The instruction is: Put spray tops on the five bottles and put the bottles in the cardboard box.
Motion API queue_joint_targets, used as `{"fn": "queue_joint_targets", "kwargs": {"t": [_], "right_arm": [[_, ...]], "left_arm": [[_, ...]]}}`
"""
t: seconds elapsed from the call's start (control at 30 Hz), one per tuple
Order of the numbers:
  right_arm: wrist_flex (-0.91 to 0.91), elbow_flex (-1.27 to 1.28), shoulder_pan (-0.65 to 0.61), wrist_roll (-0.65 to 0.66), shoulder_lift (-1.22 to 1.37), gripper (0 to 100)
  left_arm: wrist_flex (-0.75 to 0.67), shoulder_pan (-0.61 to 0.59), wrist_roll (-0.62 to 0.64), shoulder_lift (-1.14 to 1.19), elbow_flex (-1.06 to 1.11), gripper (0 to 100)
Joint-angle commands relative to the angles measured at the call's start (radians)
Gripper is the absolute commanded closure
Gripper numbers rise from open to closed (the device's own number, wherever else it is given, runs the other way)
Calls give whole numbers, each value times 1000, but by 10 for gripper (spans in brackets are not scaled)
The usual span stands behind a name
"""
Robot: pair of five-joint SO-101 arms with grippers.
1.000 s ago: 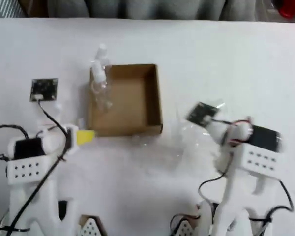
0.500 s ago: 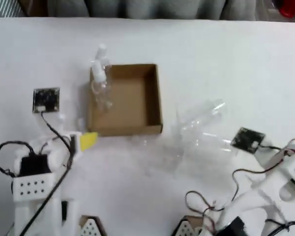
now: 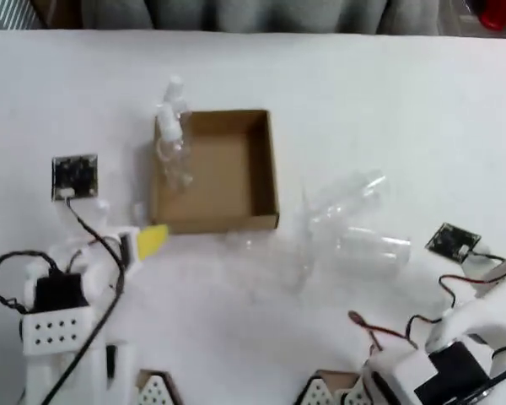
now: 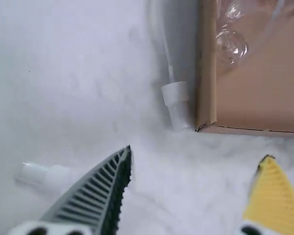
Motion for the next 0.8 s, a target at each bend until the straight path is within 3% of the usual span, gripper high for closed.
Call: {"fn": "queue_joint_targets", "kwargs": {"t": [0.0,0.2,0.47,0.77], "right_arm": [[-30,-15,24,-11,-2,797],[-27,-61,47,-114,-2,795],[-24,-69,77,-130,-1,969],[-24,-71,107,-132,2,983]], "left_arm": [[0,-67,14,-22,-83,631],[84,-76,11,-22,-176,631],[86,-81,8,-12,-229,631],[80,-76,8,363,-450,631]]}}
